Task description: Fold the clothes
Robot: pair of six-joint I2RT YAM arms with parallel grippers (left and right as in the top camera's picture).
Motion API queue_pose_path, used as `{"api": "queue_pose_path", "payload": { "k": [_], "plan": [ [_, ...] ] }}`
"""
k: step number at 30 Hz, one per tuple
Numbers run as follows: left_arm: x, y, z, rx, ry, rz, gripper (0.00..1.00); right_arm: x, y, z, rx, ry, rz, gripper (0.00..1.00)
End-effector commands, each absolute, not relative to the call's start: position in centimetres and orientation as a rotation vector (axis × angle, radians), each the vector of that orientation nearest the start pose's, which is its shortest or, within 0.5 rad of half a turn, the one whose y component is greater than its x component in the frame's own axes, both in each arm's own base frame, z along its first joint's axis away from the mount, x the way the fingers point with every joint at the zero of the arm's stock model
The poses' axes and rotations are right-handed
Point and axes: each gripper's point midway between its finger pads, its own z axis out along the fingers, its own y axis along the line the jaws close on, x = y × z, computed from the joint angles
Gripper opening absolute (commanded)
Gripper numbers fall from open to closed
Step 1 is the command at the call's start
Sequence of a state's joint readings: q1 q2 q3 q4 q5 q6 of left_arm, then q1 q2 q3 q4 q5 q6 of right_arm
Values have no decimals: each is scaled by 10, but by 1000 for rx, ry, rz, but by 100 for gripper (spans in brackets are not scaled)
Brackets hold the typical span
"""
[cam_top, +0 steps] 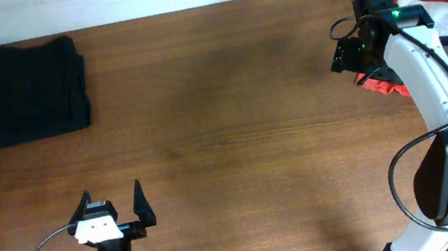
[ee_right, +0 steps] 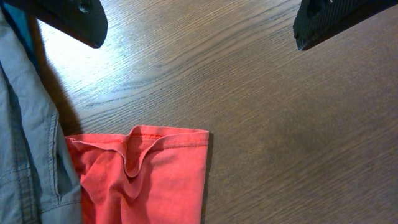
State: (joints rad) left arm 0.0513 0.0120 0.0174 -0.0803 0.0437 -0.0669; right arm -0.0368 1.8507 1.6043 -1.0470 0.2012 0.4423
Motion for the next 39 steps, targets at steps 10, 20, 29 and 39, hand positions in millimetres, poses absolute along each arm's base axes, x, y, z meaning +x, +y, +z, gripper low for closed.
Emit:
{"api": "queue_pose_path", "payload": {
  "k": [10,20,29,39],
  "plan": [
    [246,7,157,-63,1647,-29,99,412,-53,140,723,2706,-210,99],
    [246,7,157,-63,1647,-29,99,365,11,308,474,2325,21,99],
    [246,7,157,-63,1647,-29,99,197,-40,381,553,1930,-34,98],
    [246,7,157,-63,1647,-29,99,237,13,201,195,1583,319,99]
  ]
}}
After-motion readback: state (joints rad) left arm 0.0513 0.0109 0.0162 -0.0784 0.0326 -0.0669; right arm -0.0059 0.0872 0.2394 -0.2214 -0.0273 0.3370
